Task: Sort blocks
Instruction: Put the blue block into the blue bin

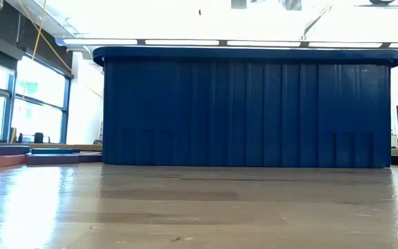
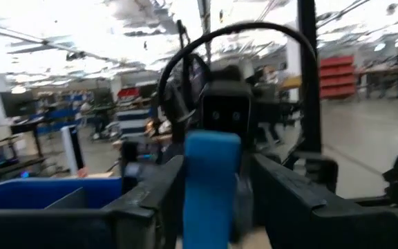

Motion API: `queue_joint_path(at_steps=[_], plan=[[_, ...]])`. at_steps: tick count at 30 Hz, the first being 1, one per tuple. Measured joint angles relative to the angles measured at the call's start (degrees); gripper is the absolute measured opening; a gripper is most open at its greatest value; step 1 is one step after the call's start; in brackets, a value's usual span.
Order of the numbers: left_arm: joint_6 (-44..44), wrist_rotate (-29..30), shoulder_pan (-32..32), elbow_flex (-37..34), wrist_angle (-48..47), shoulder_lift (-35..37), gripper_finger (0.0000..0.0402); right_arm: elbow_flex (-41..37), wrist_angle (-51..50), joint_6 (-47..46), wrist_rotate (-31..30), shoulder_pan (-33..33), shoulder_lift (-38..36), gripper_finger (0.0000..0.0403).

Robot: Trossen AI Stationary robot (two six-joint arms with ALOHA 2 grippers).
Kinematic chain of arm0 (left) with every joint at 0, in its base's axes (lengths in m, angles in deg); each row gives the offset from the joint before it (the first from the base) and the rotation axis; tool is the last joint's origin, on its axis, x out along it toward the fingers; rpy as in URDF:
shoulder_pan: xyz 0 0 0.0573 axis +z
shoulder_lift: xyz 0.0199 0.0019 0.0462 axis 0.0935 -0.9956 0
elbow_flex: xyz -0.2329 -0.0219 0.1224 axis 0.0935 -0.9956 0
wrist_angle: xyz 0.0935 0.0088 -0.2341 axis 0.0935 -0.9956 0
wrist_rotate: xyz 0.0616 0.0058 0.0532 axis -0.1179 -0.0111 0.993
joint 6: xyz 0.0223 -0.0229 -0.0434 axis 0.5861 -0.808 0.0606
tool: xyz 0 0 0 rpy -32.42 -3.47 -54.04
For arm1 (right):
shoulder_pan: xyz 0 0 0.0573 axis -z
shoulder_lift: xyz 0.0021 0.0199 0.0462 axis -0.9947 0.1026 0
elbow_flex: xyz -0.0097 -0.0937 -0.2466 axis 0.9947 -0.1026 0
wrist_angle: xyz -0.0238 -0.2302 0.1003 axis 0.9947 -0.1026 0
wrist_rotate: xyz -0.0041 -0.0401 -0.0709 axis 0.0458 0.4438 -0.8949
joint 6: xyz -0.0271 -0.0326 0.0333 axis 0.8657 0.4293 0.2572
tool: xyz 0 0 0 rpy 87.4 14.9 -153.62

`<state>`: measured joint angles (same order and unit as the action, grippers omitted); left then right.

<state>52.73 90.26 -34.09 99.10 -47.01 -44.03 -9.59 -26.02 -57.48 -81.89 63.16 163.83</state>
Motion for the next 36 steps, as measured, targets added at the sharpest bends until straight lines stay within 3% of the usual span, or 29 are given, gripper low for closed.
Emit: queue_joint_path(at_steps=[4,7,11,15,20,23,26,36], plan=[[-1.07,4.06,-0.38,0.0,-7.78,5.45,0.0199,0.0,-9.71,-1.62,-8.28,-1.27,-5.51,0.0097],[-3.24,7.18,-0.94,0.0,-14.66,9.26,0.0213,0.11,-20.45,-8.9,-11.37,-0.74,-11.53,0.0097],[-7.78,8.3,-1.51,0.02,-22.38,12.16,0.0215,6.02,-49.33,-25.53,-11.87,4.66,-19.56,0.0097],[-11.19,8.3,-1.51,0.0,-26.71,12.36,0.0212,17.07,-82.45,-41.29,-5.74,14.67,-21.16,0.0097],[-11.89,8.56,-1.44,0.0,-28.56,11.3,0.0212,26.17,-107.61,-52.16,7.38,30.01,-15.7,0.0097],[-11.88,8.74,-1.32,0.0,-28.37,10.67,0.0211,26.33,-114.19,-59.17,13.51,37.5,-11.38,0.0097],[-11.89,8.76,-1.3,0.0,-28.58,10.0,0.0211,24.04,-116.34,-56.92,18.48,42.85,-7.1,0.0097],[-12.8,8.65,-2.79,0.0,-29.49,6.78,0.0211,18.84,-113.57,-58.36,22.27,48.5,2.58,0.0097]])
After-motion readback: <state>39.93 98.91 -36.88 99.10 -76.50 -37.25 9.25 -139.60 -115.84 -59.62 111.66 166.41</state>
